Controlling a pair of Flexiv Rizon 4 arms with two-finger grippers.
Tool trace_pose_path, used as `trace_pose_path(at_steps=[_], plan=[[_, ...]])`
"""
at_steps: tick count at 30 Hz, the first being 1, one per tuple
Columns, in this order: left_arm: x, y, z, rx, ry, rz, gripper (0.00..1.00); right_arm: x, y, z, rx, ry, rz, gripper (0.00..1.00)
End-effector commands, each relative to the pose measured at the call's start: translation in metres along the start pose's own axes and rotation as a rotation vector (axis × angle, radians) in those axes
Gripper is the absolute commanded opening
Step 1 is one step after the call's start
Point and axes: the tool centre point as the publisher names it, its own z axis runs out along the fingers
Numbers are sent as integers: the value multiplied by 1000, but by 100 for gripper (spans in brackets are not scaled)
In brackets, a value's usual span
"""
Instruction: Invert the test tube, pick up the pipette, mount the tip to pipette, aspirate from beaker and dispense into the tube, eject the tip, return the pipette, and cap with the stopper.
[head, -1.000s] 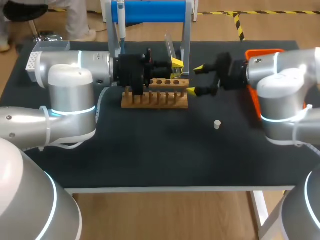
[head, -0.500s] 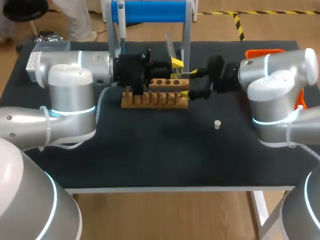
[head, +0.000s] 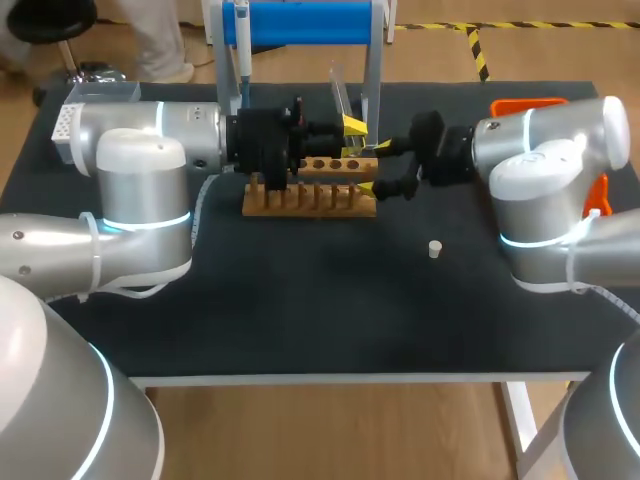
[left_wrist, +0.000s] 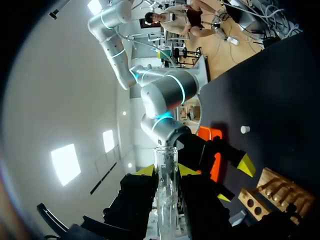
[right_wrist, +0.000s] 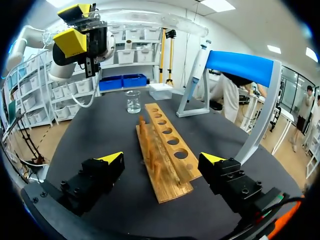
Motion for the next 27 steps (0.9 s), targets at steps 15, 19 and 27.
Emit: trace_pose_path(at_steps=[15, 19, 27], plan=[[-12, 24, -8, 33, 75, -434, 0, 0, 0, 0, 1, 0, 0, 100], [-15, 31, -10, 32, 58, -554, 0, 0, 0, 0, 1, 0, 0, 100], [-14, 36, -15, -17, -15, -785, 0, 0, 0, 0, 1, 0, 0, 100]])
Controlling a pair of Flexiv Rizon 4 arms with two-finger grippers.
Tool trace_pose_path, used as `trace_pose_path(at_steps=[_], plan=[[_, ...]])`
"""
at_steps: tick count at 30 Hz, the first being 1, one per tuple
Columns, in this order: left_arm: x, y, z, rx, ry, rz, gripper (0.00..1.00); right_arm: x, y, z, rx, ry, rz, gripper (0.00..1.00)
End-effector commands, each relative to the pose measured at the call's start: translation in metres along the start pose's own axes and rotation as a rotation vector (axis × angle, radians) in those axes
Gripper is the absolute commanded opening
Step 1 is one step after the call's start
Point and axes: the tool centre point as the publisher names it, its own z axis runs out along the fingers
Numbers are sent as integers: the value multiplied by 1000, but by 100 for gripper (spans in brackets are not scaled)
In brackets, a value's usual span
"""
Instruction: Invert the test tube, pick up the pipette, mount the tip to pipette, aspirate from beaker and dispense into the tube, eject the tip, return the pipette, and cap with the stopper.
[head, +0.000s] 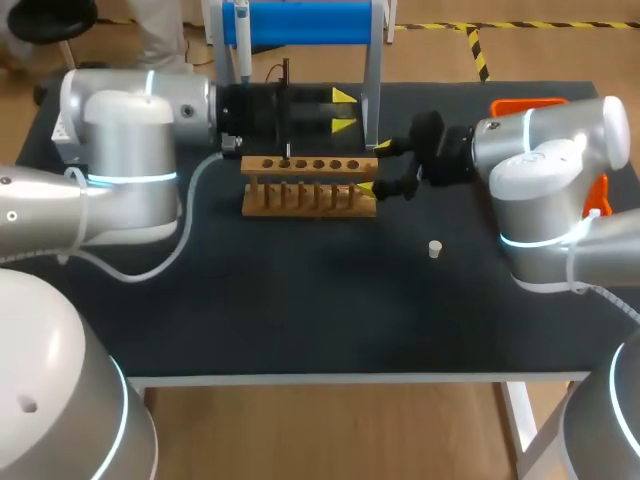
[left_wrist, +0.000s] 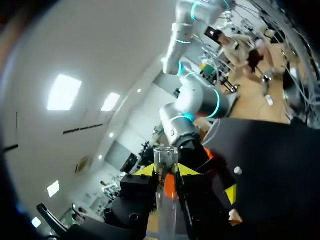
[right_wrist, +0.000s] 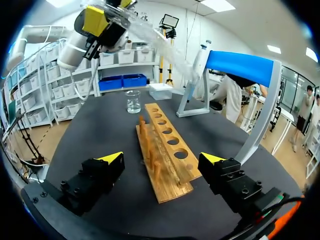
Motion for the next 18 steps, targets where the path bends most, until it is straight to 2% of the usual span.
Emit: trace_pose_path(at_steps=[1, 17, 18], plan=[[-1, 1, -2, -23, -29, -78, 0, 0, 0, 0, 1, 0, 0, 100], [-1, 1, -2, -23, -29, -78, 0, 0, 0, 0, 1, 0, 0, 100], [-4, 4, -4, -37, -24, -103, 0, 0, 0, 0, 1, 0, 0, 100]])
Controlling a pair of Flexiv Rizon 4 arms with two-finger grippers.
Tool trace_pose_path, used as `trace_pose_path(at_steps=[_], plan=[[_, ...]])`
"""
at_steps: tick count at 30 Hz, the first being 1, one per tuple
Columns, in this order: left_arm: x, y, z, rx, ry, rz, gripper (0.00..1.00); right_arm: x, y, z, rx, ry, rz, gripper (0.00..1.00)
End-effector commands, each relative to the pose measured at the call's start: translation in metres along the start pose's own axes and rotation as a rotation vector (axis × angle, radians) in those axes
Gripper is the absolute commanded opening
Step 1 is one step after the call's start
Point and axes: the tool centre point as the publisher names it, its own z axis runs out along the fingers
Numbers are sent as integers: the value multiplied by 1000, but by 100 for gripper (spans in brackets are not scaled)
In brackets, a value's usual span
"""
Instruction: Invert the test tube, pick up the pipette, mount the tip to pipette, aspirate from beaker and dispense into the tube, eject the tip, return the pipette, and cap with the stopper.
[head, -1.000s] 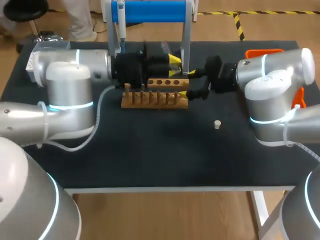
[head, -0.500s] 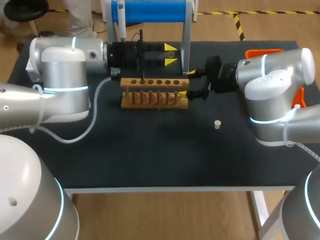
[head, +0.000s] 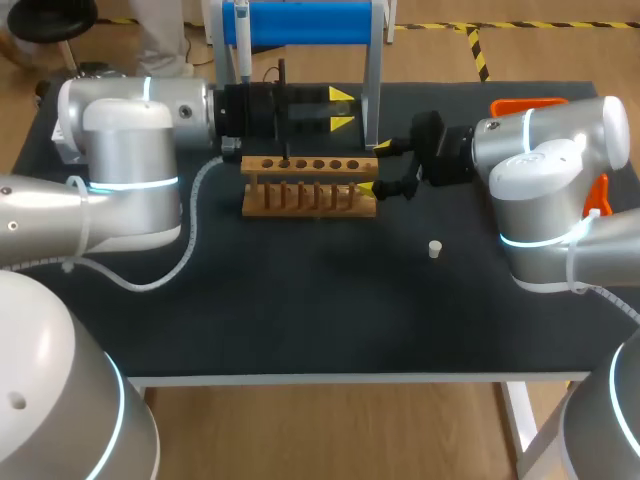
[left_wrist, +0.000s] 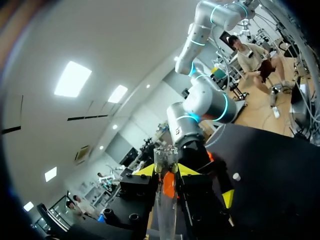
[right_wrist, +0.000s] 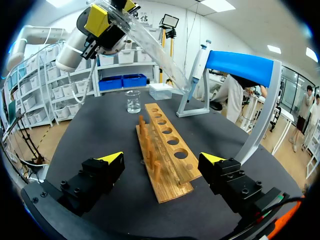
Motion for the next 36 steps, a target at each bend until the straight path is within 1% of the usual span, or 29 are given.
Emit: trace_pose_path(at_steps=[1, 3, 6, 8, 15, 20, 23, 25, 26, 27, 36], plan=[[-6, 3, -3, 4, 0, -39, 0, 0, 0, 0, 1, 0, 0, 100], [-12, 7, -9, -19, -14, -122, 0, 0, 0, 0, 1, 0, 0, 100], [-20, 9, -15, -15, -46, -222, 0, 0, 0, 0, 1, 0, 0, 100], [-24, 8, -18, 16, -80, -264, 0, 0, 0, 0, 1, 0, 0, 100], [-35, 13, -24, 17, -95, -488, 0, 0, 0, 0, 1, 0, 0, 100], [-42, 17, -24, 14, -80, -592, 0, 0, 0, 0, 1, 0, 0, 100], [-46, 18, -23, 21, -91, -649, 0, 0, 0, 0, 1, 0, 0, 100], [-48, 20, -23, 24, -97, -673, 0, 0, 0, 0, 1, 0, 0, 100], [-49, 20, -22, 7, -97, -661, 0, 0, 0, 0, 1, 0, 0, 100], [-52, 19, -22, 17, -107, -617, 0, 0, 0, 0, 1, 0, 0, 100], [-52, 19, -22, 17, -107, -617, 0, 0, 0, 0, 1, 0, 0, 100]])
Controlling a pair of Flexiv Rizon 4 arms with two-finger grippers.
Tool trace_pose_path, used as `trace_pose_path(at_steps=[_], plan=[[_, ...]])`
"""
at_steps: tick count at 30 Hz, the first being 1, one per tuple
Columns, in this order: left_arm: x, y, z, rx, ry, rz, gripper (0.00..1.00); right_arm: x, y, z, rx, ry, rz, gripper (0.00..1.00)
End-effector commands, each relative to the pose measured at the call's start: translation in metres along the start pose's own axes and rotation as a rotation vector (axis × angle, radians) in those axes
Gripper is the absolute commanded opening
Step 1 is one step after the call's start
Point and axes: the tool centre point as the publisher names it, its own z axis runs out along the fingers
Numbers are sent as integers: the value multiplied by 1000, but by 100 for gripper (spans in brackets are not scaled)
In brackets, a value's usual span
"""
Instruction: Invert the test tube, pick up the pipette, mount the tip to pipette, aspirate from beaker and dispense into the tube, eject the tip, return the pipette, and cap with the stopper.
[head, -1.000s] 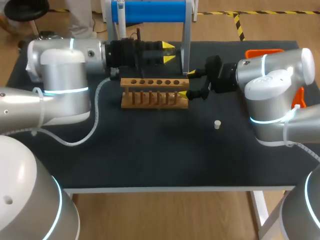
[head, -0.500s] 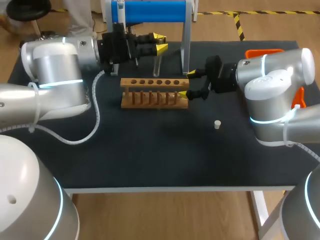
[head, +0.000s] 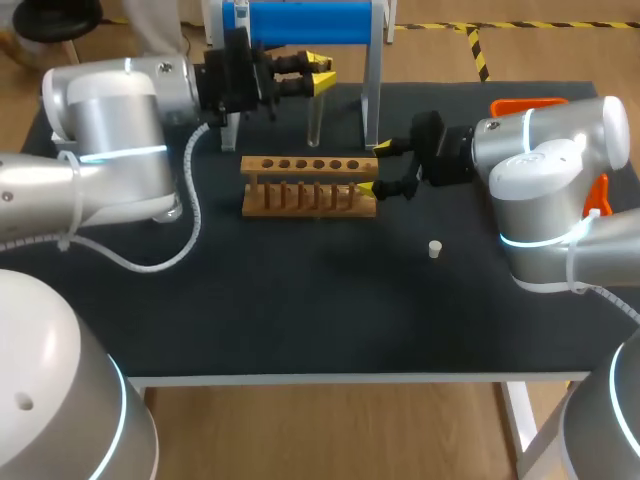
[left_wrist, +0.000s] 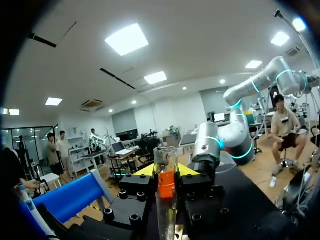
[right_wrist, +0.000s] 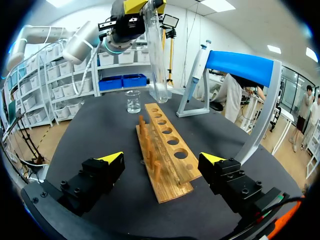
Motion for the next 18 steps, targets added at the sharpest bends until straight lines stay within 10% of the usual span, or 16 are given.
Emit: trace_pose_path(at_steps=[1, 18], plan=[[0, 0, 1, -2, -1, -1, 0, 0, 0, 0, 1, 0, 0, 100], [-17, 4, -4, 39, 23, -168, 0, 0, 0, 0, 1, 0, 0, 100]])
